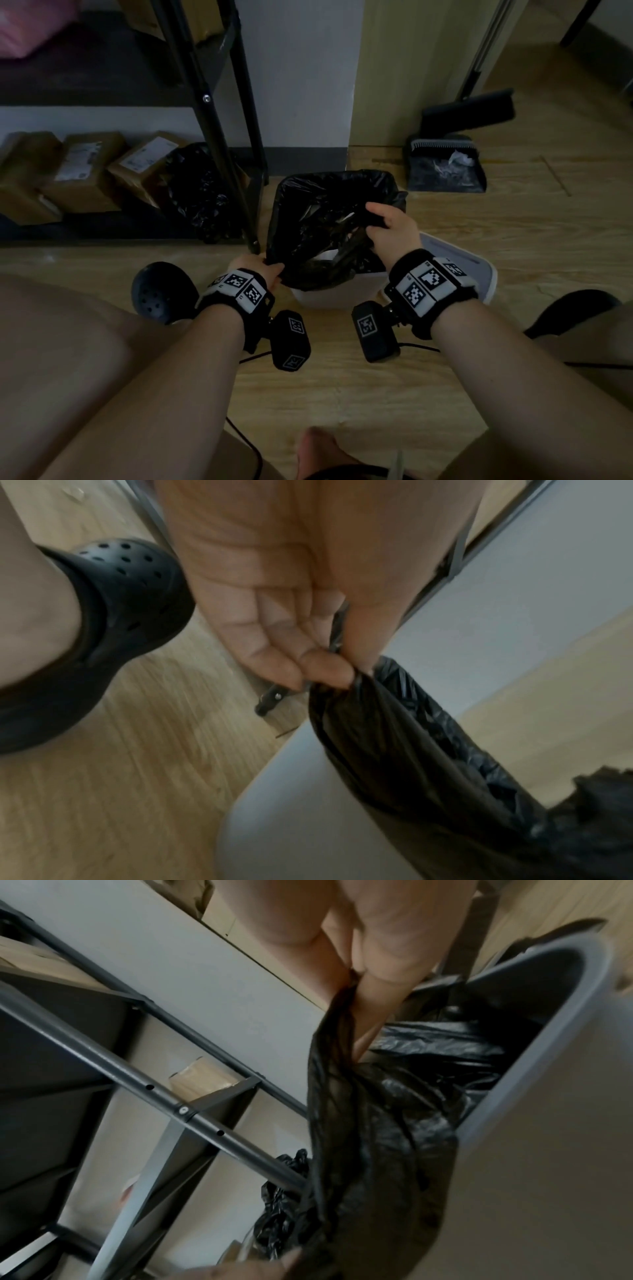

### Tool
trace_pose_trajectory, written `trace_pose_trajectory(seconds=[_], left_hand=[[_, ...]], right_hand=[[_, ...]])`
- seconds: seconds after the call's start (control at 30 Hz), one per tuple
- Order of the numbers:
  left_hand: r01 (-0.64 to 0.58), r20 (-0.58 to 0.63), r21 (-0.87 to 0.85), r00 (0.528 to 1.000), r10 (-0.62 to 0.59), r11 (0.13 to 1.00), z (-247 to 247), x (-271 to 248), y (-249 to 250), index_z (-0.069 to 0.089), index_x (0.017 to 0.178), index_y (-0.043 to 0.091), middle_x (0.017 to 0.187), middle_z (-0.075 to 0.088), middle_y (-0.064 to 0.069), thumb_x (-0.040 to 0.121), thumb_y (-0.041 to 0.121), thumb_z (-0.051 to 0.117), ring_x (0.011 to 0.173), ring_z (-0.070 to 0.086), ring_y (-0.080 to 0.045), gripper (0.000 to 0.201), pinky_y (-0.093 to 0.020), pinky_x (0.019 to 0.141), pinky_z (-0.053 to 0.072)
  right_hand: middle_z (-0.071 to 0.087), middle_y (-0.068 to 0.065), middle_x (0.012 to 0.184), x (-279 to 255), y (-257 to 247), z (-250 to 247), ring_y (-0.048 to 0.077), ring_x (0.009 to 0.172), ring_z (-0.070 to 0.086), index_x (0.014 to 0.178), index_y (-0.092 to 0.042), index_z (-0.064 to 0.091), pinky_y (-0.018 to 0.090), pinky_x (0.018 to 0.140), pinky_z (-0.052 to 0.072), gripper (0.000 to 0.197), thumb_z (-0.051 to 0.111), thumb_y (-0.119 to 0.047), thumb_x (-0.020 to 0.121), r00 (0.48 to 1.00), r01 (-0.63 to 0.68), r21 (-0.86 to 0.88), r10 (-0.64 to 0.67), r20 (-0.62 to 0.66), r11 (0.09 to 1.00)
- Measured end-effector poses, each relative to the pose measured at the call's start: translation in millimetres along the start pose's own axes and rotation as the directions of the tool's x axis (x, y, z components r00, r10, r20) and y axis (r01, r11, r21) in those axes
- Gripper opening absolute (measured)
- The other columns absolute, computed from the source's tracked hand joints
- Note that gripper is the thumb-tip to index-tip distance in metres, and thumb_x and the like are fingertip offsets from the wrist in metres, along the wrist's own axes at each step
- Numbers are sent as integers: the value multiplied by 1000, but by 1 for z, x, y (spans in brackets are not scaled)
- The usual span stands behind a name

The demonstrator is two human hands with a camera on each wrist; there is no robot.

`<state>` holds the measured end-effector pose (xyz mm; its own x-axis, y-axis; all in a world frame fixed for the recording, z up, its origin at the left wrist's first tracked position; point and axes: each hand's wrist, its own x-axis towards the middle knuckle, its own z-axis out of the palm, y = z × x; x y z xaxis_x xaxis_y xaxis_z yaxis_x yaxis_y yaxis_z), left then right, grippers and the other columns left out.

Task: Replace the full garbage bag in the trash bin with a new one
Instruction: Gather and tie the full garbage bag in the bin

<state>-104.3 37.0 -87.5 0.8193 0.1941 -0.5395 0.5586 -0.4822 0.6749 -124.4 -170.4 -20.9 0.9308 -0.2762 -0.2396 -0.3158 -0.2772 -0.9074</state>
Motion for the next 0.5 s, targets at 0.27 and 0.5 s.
trace_pose_trajectory(seconds=[0.27, 0.5], left_hand=[[-196, -136, -152, 975, 176, 969, -20, -30, 33, 62, 119, 7, 87, 68, -6, 88, 19, 60, 100, 67, -28, 33, -43, 97, 51], [-417, 86, 81, 908, 411, 905, -28, -44, 81, 61, 125, 14, 117, 66, -5, 94, 15, 51, 109, 60, -16, 33, -22, 91, 43]], right_hand=[[54, 12, 135, 4, -3, 4, 26, 120, 54, 133, -10, 53, 23, 91, 42, 42, 52, -5, 92, 997, 24, -149, -12, 78, 988], [42, 8, 147, 13, -28, -6, 24, 128, 47, 144, -12, 36, 25, 97, 41, 61, 56, 0, 88, 980, 132, -280, -83, 179, 951]])
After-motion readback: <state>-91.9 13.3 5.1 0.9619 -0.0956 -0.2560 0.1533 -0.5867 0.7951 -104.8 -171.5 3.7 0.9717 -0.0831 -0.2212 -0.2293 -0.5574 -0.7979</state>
